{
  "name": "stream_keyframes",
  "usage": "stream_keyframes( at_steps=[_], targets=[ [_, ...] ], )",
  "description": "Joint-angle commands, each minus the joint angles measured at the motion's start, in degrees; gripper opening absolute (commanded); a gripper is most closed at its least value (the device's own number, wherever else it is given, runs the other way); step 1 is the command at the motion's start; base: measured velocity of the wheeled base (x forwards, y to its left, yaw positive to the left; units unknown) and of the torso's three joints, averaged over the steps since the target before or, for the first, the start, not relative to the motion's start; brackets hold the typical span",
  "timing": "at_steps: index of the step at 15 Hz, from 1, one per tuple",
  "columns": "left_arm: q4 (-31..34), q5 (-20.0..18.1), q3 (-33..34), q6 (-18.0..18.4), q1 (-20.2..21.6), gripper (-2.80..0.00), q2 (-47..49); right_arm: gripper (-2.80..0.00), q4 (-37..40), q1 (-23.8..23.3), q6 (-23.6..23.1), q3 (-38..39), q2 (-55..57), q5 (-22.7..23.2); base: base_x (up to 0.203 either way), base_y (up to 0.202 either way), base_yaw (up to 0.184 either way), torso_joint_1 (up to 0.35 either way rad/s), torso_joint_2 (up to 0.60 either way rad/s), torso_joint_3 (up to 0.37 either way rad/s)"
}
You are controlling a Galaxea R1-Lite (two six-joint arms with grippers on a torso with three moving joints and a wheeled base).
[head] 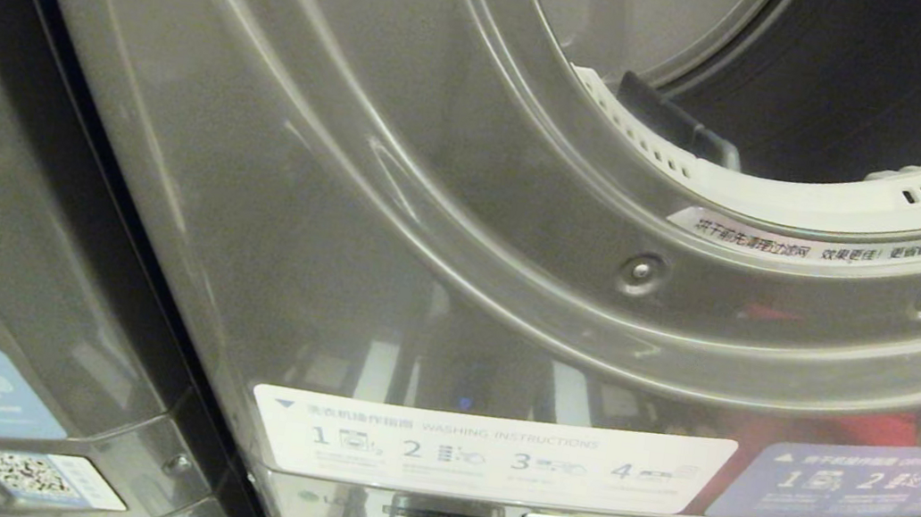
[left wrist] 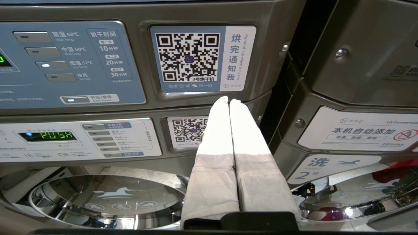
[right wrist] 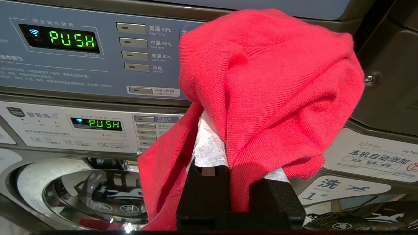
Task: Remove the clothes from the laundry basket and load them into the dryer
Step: Put the clothes in the dryer
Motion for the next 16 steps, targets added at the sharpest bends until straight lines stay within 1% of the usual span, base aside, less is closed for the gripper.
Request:
stream_keyframes(
  at_steps=[1,4,7,8,10,11,12,14,16],
  targets=[
    [0.02,0.02,0.01,-0.02,0.01,-2.80,-0.02,-2.80,0.02,0.02,0.03,0.00,0.00,0.05,0.000,0.000,0.000,0.070,-0.12,-0.066],
    [0.02,0.02,0.01,-0.02,0.03,-2.80,-0.02,-2.80,0.02,0.02,0.18,0.00,0.00,0.14,0.000,0.000,0.000,0.064,-0.13,-0.063],
    [0.02,0.02,0.01,-0.02,0.01,-2.80,-0.02,-2.80,0.11,0.02,0.12,0.00,0.00,0.24,0.000,0.000,0.000,0.000,0.00,0.000],
    [0.02,0.02,0.01,-0.02,0.10,-2.80,-0.02,-2.80,-0.02,0.02,-0.75,0.00,0.00,0.59,0.000,0.000,0.000,0.000,0.00,0.000],
    [0.02,0.02,0.01,-0.02,0.01,-2.80,-0.02,-2.80,-0.94,0.02,-4.54,-0.08,0.08,1.26,0.000,0.000,0.000,0.000,0.00,0.000],
    [0.02,0.02,0.01,-0.02,0.01,-2.80,-0.02,-2.80,-1.59,0.02,-6.23,-1.52,0.09,1.28,0.000,0.000,0.000,0.000,0.00,0.000],
    [0.02,0.02,0.01,-0.02,0.01,-2.80,-0.02,-2.80,-1.87,0.02,-7.39,-4.79,0.09,1.63,0.000,0.000,0.000,0.000,0.00,0.000],
    [0.02,0.02,0.01,-0.02,0.02,-2.80,-0.02,-2.80,-1.91,0.02,-7.90,-14.11,2.74,4.57,0.000,0.000,0.000,0.000,0.00,0.000],
    [0.02,0.02,0.01,-0.02,0.01,-2.80,-0.02,-2.80,-1.99,-0.01,-6.59,-24.20,10.99,8.55,0.000,0.000,0.000,0.000,0.00,0.000]
  ],
)
